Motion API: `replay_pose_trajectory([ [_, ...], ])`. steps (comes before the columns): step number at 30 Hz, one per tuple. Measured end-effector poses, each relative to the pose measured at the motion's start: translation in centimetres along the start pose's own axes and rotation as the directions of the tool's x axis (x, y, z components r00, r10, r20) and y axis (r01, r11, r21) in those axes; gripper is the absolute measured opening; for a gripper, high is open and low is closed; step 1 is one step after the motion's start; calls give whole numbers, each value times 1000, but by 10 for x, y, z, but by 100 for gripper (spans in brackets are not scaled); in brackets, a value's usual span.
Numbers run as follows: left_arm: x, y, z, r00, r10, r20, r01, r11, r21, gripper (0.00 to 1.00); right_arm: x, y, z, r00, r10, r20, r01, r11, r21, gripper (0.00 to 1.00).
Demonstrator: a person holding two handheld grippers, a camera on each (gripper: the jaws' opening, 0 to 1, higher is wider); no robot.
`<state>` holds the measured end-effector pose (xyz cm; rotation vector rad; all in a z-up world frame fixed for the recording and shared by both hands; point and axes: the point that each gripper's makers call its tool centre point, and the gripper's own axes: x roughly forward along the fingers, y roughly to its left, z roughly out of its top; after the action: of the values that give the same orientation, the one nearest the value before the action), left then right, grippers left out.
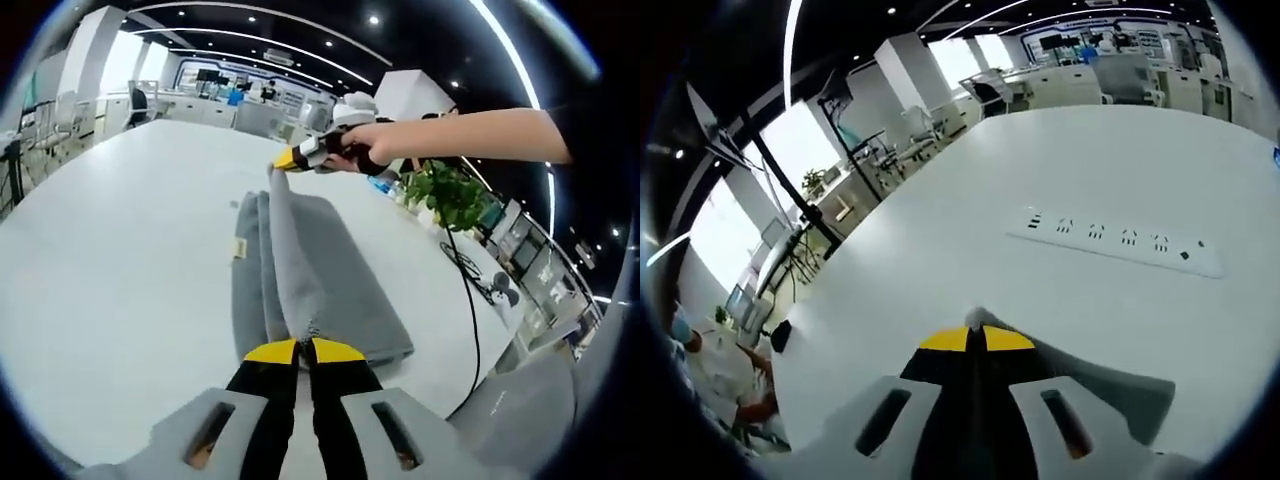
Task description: Fold the towel on the table until its edges align and the towel forms a compact rectangular stack.
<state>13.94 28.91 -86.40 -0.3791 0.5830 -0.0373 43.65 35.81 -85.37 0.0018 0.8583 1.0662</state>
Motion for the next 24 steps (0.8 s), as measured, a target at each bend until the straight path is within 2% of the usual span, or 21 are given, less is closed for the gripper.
replay_pose_trajectory([
  [5,0,9,-6,1000,7,-14,-7,999,-41,4,9,3,-6,1000,10,6,-11,999,43,1],
  [10,0,8,-4,1000,7,-17,-8,999,-51,4,19,2,-11,1000,-4,4,4,999,42,1],
  [14,3,11,-9,999,9,-33,-11,998,-54,4,26,0,-15,1000,-13,-1,14,999,46,1],
  [19,7,19,-19,998,18,-61,-22,997,-70,4,33,-1,-18,1000,-20,-8,20,999,33,2],
  [24,8,20,-21,996,26,-86,-31,997,-66,4,39,-1,-23,999,-26,-23,26,1000,-6,2],
])
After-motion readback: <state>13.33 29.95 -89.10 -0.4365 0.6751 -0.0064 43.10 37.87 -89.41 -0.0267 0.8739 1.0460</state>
